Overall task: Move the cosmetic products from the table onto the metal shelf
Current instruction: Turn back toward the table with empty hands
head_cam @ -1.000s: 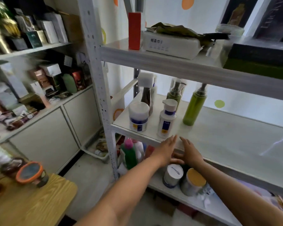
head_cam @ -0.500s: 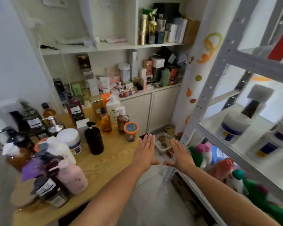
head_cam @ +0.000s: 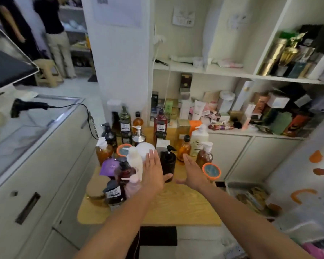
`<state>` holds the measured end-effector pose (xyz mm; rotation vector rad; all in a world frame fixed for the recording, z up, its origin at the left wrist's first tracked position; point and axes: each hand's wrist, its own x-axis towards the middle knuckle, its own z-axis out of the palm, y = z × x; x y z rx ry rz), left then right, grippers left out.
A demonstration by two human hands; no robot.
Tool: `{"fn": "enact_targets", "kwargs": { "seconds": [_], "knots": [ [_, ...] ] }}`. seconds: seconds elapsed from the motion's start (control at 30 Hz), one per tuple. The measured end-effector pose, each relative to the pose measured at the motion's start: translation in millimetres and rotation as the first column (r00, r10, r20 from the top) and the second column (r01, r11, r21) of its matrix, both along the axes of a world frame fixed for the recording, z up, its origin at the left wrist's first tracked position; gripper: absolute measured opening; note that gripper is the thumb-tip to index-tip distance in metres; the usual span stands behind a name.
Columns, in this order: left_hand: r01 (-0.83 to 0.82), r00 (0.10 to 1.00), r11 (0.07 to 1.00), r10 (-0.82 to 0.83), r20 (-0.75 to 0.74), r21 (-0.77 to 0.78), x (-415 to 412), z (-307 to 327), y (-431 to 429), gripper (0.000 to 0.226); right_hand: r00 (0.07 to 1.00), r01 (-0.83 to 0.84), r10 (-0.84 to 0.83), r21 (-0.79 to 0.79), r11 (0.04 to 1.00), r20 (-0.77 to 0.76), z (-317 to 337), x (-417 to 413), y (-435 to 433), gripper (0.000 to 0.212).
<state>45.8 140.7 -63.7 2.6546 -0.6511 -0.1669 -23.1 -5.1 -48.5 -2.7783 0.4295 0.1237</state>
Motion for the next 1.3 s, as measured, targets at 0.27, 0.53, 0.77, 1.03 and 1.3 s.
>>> {"fn": "enact_targets", "kwargs": {
  "seconds": [0.27, 0.53, 0.77, 1.03, 1.3],
  "knots": [
    [-0.135, 0.93, 0.965, 0.045, -0.364, -0.227, 47.6, 13.5, -34.3, 0.092, 0.995, -0.101, 0.104, 0.176, 0.979, -0.005, -7.9, 38.3, -1.6, 0.11],
    [-0.313, 0.848, 0.864, 0.067, -0.526, -0.395, 59.8, 12.0, -69.0, 0.05, 0.99, -0.069, 0.101, 0.28, 0.958, -0.102, -14.8, 43.9, -29.0, 0.101],
    [-0.176, 0.981, 0.957, 0.153, -0.116, -0.229, 47.2, 9.7, -73.6, 0.019, 0.964, -0.015, 0.085, 0.267, 0.964, -0.252, -21.2, 42.9, -39.0, 0.109],
    [-0.014, 0.996, 0.958, -0.011, -0.088, -0.286, 52.5, 56.3, -69.6, 0.012, 0.963, 0.09, 0.035, 0.44, 0.893, -0.269, -20.3, 32.7, -35.1, 0.112],
    [0.185, 0.963, 0.871, -0.252, -0.091, -0.456, 47.1, 125.5, -68.8, 0.015, 0.948, 0.212, -0.317, 0.774, 0.597, -0.016, -4.9, 16.9, -39.7, 0.09]
  ]
}}
